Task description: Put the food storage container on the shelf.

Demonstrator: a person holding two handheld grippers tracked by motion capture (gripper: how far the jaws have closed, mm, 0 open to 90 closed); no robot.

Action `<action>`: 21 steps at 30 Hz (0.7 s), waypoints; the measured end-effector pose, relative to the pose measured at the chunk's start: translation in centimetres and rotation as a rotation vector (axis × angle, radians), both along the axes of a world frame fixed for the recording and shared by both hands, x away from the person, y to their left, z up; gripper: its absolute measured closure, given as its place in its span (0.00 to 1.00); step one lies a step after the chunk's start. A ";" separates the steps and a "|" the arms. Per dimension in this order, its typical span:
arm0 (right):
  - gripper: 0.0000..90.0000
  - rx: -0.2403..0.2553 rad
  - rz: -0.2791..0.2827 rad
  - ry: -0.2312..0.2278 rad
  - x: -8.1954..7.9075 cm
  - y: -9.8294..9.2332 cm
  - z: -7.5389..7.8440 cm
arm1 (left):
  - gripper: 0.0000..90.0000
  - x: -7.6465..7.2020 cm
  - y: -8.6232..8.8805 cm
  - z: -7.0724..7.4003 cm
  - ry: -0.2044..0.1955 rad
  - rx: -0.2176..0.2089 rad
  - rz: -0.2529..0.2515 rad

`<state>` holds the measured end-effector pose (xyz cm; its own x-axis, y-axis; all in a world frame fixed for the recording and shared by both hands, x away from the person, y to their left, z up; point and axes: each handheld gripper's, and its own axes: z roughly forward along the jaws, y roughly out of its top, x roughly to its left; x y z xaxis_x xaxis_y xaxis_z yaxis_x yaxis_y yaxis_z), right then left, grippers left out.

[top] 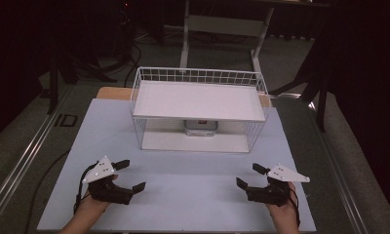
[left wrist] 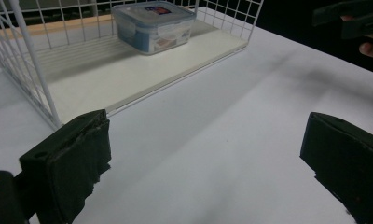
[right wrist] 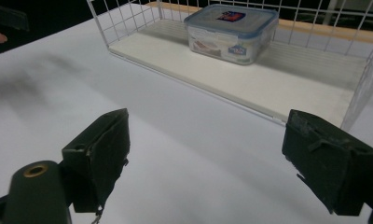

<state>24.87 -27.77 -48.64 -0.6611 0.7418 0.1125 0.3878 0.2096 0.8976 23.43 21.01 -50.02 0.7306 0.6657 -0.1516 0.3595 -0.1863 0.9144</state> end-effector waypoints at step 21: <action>0.17 -0.009 0.028 0.007 1.0 -0.8 -1.6 | 0.03 -0.6 -0.1 -0.5 0.005 -0.007 0.013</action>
